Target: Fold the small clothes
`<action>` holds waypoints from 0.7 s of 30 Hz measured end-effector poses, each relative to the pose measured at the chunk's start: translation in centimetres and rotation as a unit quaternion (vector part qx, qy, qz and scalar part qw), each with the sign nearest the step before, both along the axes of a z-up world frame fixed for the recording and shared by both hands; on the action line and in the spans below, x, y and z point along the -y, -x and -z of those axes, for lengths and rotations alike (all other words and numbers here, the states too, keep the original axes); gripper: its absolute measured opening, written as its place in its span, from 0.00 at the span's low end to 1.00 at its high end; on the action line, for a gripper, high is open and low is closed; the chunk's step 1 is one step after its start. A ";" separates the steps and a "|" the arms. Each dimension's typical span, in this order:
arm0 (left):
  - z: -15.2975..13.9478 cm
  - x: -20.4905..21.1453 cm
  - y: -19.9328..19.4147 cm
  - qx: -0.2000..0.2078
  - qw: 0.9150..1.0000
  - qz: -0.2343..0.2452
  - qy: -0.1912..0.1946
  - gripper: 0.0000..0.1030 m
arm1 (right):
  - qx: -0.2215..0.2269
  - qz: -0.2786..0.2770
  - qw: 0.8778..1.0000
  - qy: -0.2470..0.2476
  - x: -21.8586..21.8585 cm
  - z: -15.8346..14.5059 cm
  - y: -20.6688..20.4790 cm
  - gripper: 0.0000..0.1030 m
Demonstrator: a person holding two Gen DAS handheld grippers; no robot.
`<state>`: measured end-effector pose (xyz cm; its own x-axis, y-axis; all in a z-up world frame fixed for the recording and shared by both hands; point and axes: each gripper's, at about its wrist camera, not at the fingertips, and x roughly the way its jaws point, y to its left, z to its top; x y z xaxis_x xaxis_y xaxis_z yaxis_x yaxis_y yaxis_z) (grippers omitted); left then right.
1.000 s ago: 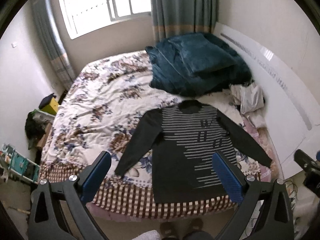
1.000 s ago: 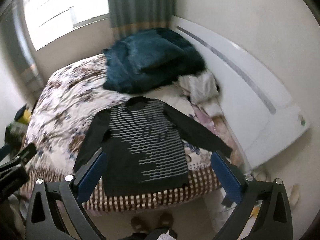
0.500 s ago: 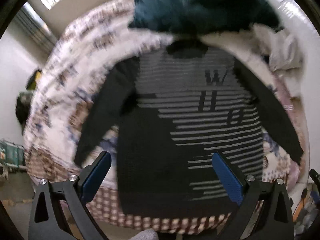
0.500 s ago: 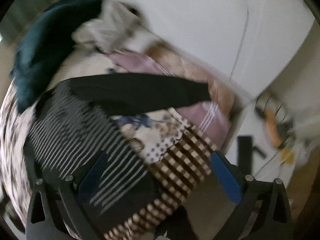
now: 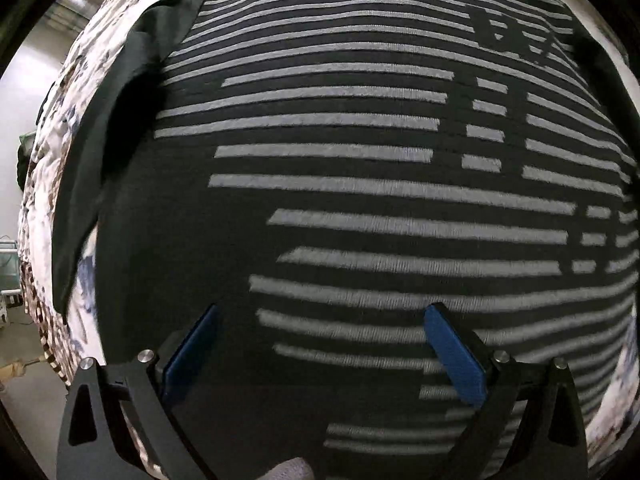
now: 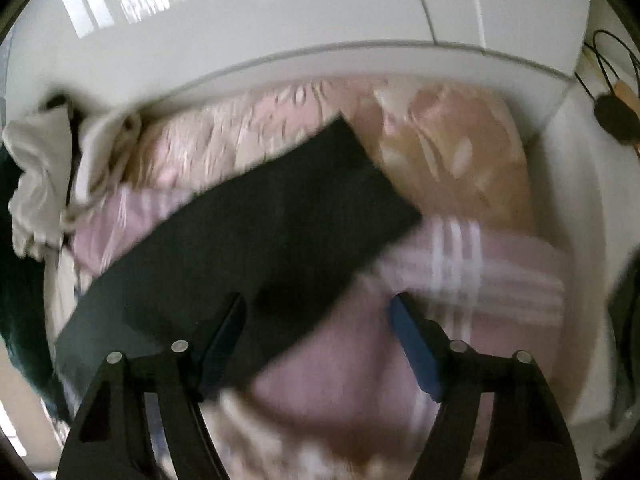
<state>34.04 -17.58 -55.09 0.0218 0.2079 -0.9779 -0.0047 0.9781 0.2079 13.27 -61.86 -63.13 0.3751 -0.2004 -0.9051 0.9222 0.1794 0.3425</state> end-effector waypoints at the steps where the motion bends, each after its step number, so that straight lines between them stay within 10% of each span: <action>1: -0.1 0.2 0.0 0.003 1.000 -0.001 0.000 1.00 | 0.011 0.006 1.000 0.007 0.0 -0.3 -0.3 0.74; 7: -1.4 0.8 0.4 0.030 1.000 0.008 0.006 1.00 | 0.012 0.035 0.999 0.017 1.7 -0.1 -2.7 0.04; 15: -5.3 -2.5 2.6 0.063 0.998 0.006 0.030 1.00 | 0.019 -0.098 0.985 0.139 -3.1 -12.7 -10.9 0.04; 21: -8.7 -8.7 4.8 0.073 0.996 -0.023 0.037 1.00 | 0.079 -0.248 0.944 0.203 -15.2 -23.9 -21.0 0.04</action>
